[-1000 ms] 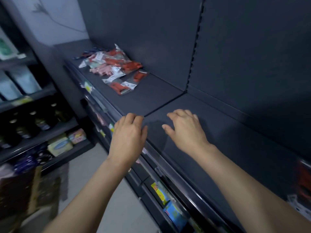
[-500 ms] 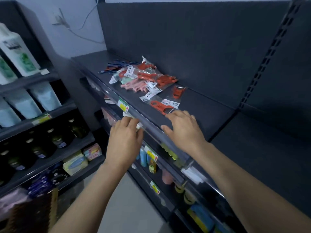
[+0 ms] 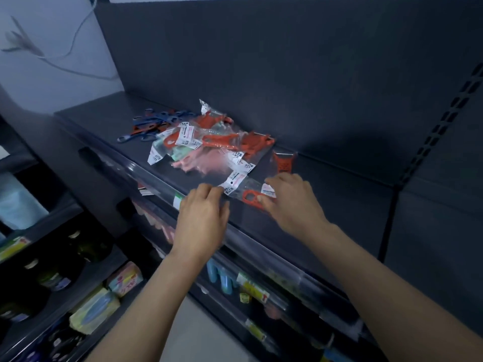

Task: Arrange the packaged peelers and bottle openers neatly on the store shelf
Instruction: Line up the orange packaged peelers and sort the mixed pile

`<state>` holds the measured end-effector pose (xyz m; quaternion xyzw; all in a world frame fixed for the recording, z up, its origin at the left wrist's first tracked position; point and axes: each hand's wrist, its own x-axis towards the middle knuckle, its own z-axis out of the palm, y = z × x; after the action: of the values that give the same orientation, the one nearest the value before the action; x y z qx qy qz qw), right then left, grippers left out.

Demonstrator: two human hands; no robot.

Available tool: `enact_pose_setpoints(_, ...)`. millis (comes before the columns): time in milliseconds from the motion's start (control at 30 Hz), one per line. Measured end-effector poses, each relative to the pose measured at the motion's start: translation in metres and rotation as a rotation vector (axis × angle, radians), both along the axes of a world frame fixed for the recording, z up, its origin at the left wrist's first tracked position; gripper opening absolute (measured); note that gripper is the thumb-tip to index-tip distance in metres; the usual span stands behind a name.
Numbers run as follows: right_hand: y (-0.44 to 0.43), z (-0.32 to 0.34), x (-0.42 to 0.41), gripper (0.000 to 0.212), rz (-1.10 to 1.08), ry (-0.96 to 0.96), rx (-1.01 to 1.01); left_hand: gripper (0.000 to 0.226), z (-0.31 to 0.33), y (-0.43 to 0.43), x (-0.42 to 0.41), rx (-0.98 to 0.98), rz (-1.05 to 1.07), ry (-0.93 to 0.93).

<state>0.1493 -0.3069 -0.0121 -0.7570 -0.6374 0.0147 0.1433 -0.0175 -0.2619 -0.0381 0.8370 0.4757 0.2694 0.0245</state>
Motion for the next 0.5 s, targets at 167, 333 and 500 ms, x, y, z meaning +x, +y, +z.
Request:
enact_pose_setpoints(167,0.06,-0.003,0.008,0.039,-0.022,0.044,-0.008,0.027,0.005,0.062,0.011,-0.014,-0.019,0.038)
enact_pose_setpoints(333,0.105,-0.001,0.018,0.043,-0.081,0.049,-0.027,0.025,0.006,0.124,0.021,-0.019,-0.076,0.044)
enact_pose_setpoints(500,0.142,-0.006,0.022,0.051,-0.222,0.104,-0.045,0.03,0.004,0.189,0.034,-0.016,-0.187,0.155)
